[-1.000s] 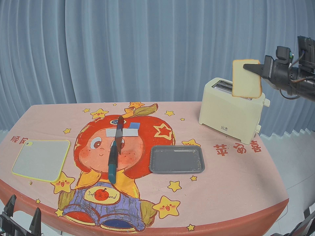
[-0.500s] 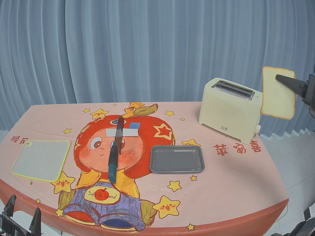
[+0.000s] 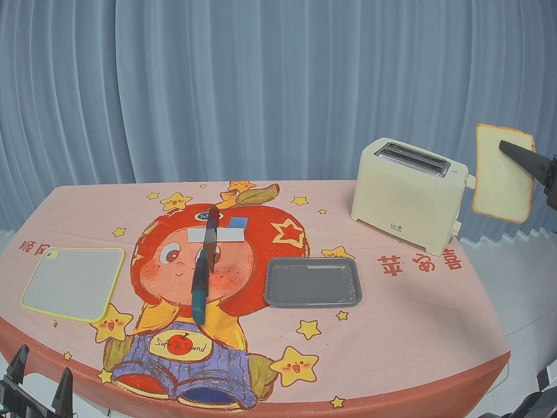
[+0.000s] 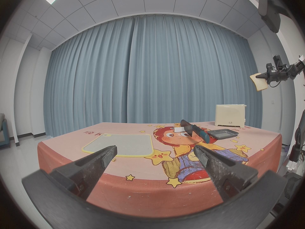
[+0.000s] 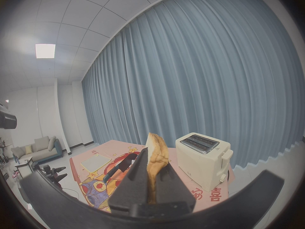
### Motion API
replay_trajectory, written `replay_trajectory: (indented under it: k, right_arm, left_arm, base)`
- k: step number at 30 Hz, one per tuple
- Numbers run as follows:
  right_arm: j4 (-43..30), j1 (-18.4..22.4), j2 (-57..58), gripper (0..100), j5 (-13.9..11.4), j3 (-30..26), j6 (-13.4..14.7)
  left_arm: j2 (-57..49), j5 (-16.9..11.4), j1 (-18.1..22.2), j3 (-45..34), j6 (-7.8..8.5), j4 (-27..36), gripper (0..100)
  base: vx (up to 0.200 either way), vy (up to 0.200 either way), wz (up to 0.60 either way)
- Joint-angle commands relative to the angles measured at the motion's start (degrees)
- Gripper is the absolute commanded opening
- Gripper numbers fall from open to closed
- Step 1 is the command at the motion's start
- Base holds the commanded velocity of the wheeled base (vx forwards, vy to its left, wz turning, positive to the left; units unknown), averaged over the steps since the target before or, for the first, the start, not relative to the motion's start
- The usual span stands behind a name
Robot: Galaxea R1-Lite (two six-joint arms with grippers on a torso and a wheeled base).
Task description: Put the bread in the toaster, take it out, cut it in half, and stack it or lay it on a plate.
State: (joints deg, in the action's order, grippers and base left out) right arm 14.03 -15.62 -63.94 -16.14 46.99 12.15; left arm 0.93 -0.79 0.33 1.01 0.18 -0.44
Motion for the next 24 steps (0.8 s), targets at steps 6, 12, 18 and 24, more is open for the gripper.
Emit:
replay_trajectory:
  k: [6,12,18,24]
  right_arm:
    - [-0.06,-0.03,2.94,0,-0.03,-1.29,-0.20]
    - [-0.06,-0.12,4.26,0,-0.03,-2.96,-0.20]
    - [-0.23,-0.03,4.70,0,0.06,-3.66,-1.26]
    - [-0.14,-0.12,6.72,0,0.14,-7.71,-1.43]
  left_arm:
    - [-0.93,0.00,0.02,-1.01,-0.01,0.00,100]
    - [-0.93,0.09,0.02,-1.01,-0.01,0.09,100]
    - [-0.93,0.18,0.02,-1.01,-0.01,0.09,100]
    - [-0.93,0.09,0.02,-1.01,-0.01,0.18,100]
  base:
    - [0.000,0.000,0.00]
    - [0.000,0.000,0.00]
    - [0.000,0.000,0.00]
    - [0.000,0.000,0.00]
